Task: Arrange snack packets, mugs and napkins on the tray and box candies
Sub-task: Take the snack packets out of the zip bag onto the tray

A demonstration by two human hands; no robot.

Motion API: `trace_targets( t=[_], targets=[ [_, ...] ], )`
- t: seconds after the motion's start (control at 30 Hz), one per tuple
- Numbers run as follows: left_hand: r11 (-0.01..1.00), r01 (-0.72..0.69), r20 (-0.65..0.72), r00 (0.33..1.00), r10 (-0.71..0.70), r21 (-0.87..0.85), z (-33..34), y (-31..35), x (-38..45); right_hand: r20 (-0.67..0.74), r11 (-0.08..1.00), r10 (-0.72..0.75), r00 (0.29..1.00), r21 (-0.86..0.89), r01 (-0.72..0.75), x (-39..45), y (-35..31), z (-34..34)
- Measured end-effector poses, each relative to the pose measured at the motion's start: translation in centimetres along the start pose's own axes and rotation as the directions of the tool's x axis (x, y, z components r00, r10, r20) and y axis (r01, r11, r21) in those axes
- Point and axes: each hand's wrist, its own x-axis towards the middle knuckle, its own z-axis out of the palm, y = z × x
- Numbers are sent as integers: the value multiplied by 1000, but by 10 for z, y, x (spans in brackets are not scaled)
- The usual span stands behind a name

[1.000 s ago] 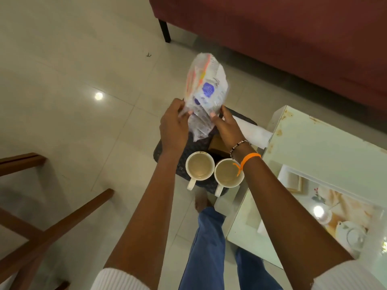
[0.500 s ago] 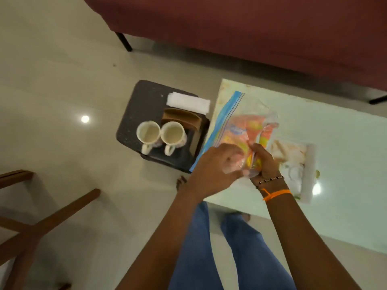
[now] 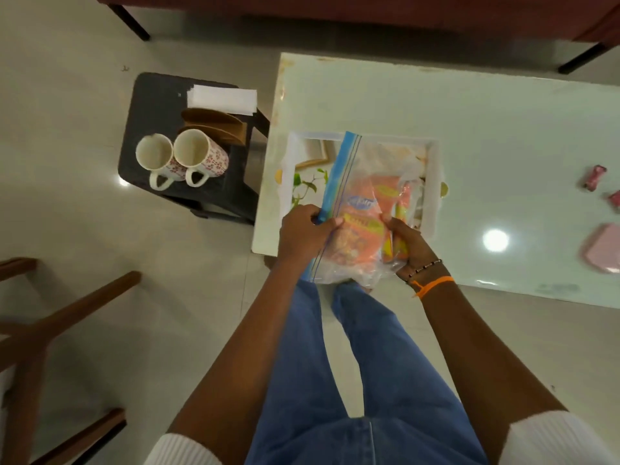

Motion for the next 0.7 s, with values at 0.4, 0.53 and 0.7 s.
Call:
trace_targets(
  t=[0.4,0.53,0.7],
  targets=[
    [942,-126,25,990,140,-310,16,17,-8,-54,622,-28,998,-782,-24,28,-4,26],
    [904,12,85,996,27,-428,35,10,-13,1,750,-281,960,-623,221,13,-12,41],
    [906,81,187,982,-2,-416,39,14,-16,-25,689,-296,955,-698,195,4,-2,39]
  ],
)
